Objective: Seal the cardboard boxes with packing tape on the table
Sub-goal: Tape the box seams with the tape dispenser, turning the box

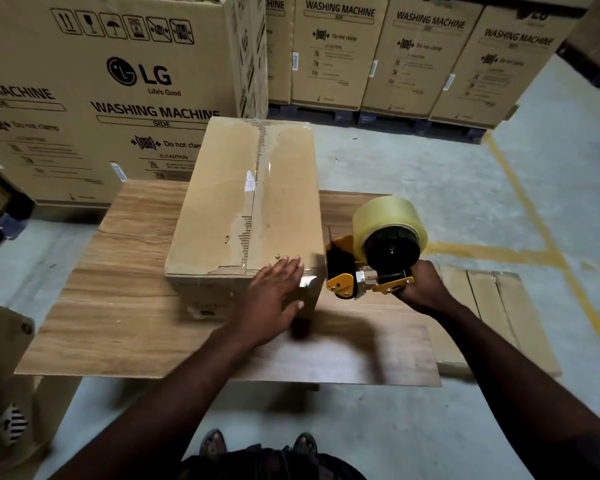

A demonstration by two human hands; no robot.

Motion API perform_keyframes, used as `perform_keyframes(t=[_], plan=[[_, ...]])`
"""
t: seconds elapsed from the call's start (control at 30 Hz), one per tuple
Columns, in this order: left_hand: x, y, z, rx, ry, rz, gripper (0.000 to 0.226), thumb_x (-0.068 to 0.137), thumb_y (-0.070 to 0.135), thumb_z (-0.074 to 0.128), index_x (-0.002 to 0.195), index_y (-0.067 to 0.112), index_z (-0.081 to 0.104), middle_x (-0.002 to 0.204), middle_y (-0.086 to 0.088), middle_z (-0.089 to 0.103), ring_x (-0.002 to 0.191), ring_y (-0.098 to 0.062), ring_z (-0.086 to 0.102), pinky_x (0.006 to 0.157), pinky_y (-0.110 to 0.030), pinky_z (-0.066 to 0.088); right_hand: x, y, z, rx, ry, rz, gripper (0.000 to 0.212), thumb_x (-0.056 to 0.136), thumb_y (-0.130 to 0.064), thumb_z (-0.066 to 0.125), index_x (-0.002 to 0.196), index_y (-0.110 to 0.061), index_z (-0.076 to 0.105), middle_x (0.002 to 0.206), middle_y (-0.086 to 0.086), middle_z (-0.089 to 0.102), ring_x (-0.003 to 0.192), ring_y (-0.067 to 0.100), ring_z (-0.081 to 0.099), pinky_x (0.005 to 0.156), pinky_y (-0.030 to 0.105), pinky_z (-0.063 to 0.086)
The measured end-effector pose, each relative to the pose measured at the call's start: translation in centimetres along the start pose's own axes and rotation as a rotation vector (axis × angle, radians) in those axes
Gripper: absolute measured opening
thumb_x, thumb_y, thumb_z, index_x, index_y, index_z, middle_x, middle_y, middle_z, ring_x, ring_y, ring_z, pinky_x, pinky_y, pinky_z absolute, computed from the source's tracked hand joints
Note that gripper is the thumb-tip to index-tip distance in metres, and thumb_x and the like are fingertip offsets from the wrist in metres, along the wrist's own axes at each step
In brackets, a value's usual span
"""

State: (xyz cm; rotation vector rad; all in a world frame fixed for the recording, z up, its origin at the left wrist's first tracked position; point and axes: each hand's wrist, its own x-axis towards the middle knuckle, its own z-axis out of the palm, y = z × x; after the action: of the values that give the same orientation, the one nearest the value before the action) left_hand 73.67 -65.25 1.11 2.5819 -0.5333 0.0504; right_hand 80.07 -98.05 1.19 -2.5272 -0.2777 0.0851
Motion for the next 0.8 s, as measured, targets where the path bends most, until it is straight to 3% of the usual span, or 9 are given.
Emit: perform_keyframes(t=[0.23, 0.37, 0.47, 0.6, 0.7, 0.8], plan=[[0.0, 0.2, 0.0, -0.026, 0.002, -0.041, 0.068, 0.096, 0.031, 0.063, 0.156, 0.023, 0.032, 0.164, 0.01, 0.019, 0.151, -0.004, 0.009, 0.119, -0.021, -0.002, -0.8, 4.2, -1.9, -0.096, -0.066, 0.053, 0.025, 0.071, -0.042, 0.061, 0.058, -0.021, 0.063, 0.055, -0.004, 0.062, 0.055, 0.012, 0.061, 0.052, 0.036, 0.048], [0.1, 0.2, 0.1, -0.042, -0.014, -0.065, 0.069, 0.096, 0.031, 0.063, 0.157, 0.024, 0.031, 0.164, 0.011, 0.019, 0.152, -0.005, 0.009, 0.12, -0.023, -0.001, -0.2, 3.9, -1.3, -0.131, -0.118, 0.02, 0.023, 0.071, -0.047, 0.053, 0.052, -0.034, 0.048, 0.054, -0.003, 0.056, 0.058, 0.024, 0.059, 0.054, 0.034, 0.044], [0.2, 0.1, 0.3, -0.039, -0.026, -0.08, 0.07, 0.096, 0.034, 0.063, 0.157, 0.025, 0.03, 0.164, 0.011, 0.018, 0.151, -0.004, 0.007, 0.122, -0.026, 0.0, 0.0, 2.3, 0.2, -0.15, -0.156, 0.031, 0.03, 0.072, -0.045, 0.055, 0.048, -0.03, 0.042, 0.05, -0.006, 0.048, 0.064, 0.015, 0.053, 0.057, 0.036, 0.044], [0.2, 0.0, 0.2, -0.033, -0.031, -0.116, 0.071, 0.095, 0.037, 0.063, 0.157, 0.024, 0.03, 0.165, 0.01, 0.017, 0.153, -0.008, 0.007, 0.125, -0.032, 0.005, 0.2, 0.7, 2.1, -0.173, -0.121, 0.055, 0.044, 0.078, -0.021, 0.069, 0.047, -0.028, 0.039, 0.068, 0.016, 0.066, 0.082, 0.019, 0.065, 0.058, 0.037, 0.043], [0.1, 0.0, 0.1, -0.026, -0.052, -0.116, 0.073, 0.096, 0.038, 0.063, 0.158, 0.024, 0.028, 0.165, 0.011, 0.014, 0.153, -0.008, 0.005, 0.124, -0.032, 0.003, 0.1, 0.6, 2.3, -0.229, -0.161, 0.088, 0.034, 0.078, -0.033, 0.064, 0.053, -0.031, 0.041, 0.081, 0.017, 0.071, 0.09, 0.041, 0.066, 0.07, 0.042, 0.053], [0.2, 0.2, 0.0, -0.021, -0.054, -0.118, 0.074, 0.096, 0.038, 0.063, 0.158, 0.024, 0.027, 0.165, 0.011, 0.014, 0.153, -0.008, 0.004, 0.123, -0.029, 0.001, -0.4, 0.9, 2.2, -0.273, -0.242, 0.142, 0.016, 0.074, -0.044, 0.055, 0.066, -0.031, 0.055, 0.086, 0.012, 0.073, 0.091, 0.038, 0.066, 0.083, 0.048, 0.055]])
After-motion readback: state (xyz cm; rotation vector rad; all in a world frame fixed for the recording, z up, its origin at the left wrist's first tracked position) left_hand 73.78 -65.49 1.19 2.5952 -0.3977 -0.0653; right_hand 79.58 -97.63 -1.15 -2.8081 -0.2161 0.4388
